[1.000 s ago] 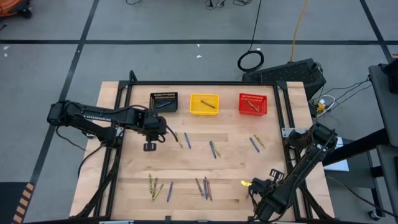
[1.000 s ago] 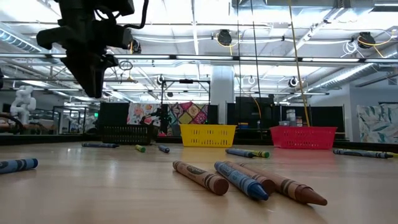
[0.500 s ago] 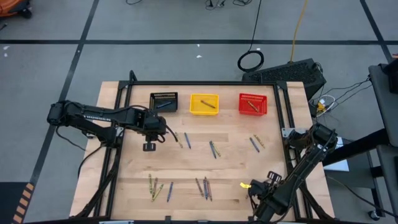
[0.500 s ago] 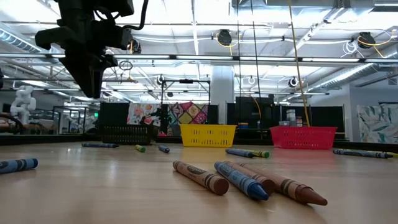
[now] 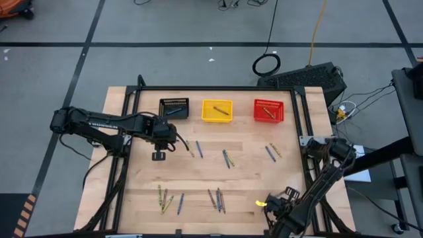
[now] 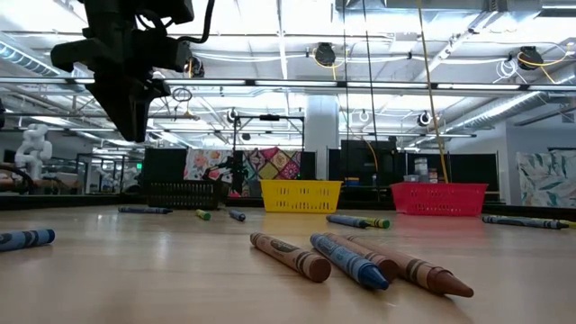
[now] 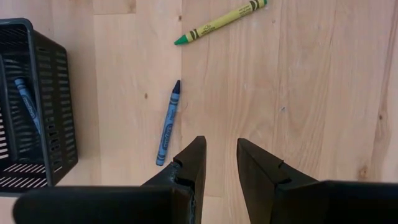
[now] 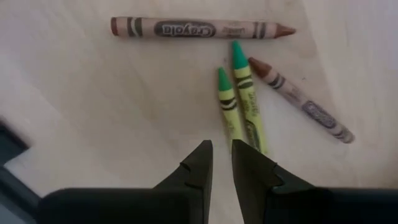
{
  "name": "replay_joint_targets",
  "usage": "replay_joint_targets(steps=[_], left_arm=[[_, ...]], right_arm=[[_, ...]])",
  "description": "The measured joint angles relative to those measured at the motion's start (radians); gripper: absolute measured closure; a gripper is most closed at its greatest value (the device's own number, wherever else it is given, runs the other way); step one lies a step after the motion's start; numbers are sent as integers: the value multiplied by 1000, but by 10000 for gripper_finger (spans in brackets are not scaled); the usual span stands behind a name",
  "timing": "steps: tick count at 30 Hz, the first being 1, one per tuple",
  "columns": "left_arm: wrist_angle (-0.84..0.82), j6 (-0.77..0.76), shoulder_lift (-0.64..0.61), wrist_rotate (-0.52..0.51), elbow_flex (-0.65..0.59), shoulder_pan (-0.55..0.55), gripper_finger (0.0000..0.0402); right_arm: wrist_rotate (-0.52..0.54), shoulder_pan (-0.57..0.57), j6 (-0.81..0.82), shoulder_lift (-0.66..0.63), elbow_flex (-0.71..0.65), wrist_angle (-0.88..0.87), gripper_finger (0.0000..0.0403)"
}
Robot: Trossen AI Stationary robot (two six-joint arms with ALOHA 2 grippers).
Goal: Sort crayons
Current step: Put the green crayon into the red bin
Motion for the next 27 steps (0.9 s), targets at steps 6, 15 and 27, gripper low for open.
replay_joint_targets(steps=[6,15,27], left_arm=[[0,6,0,0,0,0,315],[1,8,0,0,0,0,315],[3,34,0,0,0,0,315]], right_arm=[[-3,19,33,25,0,-18,358],[-4,19,32,25,0,-12,358],[-6,19,26,25,0,-8,358]])
